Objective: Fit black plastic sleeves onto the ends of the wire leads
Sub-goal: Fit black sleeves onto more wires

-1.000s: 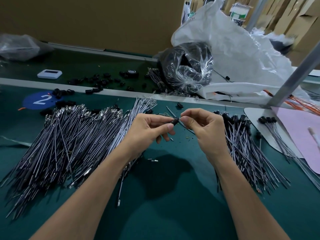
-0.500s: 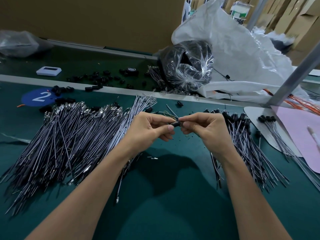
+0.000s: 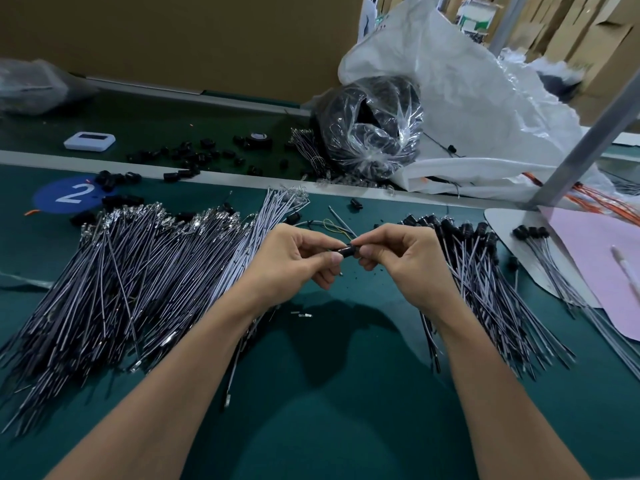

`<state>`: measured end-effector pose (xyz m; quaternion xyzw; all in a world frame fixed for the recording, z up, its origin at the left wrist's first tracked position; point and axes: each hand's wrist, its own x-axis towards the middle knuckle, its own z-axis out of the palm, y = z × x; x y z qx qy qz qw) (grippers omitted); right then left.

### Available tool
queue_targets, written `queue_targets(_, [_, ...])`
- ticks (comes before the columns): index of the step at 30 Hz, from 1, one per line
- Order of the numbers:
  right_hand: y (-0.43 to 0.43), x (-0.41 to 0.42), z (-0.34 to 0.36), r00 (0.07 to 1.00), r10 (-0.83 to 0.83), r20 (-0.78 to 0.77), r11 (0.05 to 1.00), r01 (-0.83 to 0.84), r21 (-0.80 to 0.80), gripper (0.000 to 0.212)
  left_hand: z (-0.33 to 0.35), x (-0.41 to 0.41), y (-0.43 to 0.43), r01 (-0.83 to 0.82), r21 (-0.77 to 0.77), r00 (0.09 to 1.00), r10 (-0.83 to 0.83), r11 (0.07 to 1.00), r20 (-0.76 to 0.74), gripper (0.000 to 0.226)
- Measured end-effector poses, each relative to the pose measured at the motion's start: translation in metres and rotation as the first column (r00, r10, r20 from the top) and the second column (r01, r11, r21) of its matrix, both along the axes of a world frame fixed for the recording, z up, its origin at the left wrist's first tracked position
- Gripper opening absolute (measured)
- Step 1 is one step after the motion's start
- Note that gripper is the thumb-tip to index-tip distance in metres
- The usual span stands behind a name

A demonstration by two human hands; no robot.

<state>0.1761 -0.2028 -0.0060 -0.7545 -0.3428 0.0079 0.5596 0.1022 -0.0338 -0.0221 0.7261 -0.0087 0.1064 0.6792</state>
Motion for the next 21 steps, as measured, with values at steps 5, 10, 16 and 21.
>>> queue_targets(5, [-0.0004,0.0004,0.0025,1.0,0.006,0.023,0.999,-0.007,0.052,0.038,0.0032,0.001,0.0031,0.025,-0.064,0.999,-0.026,0.998,-0.019,0.015])
queue_targets(10, [0.0002,0.001,0.0013,0.998,0.012,-0.065,0.997,-0.007,0.083,0.028,0.0041,0.0008,0.0003,0.021,-0.025,1.0,-0.021,0.999,-0.014,0.019])
queue_targets(16, [0.0007,0.0003,-0.001,0.998,0.027,-0.056,0.997,-0.023,0.073,0.027,0.0032,-0.001,-0.0012,0.004,-0.038,1.0,-0.004,0.999,-0.013,0.019])
queue_targets(21, [0.0032,-0.0002,-0.0055,0.998,0.024,-0.057,0.995,-0.018,0.095,0.03,0.0035,-0.0015,0.0008,0.013,-0.067,1.0,-0.014,0.998,-0.019,0.016])
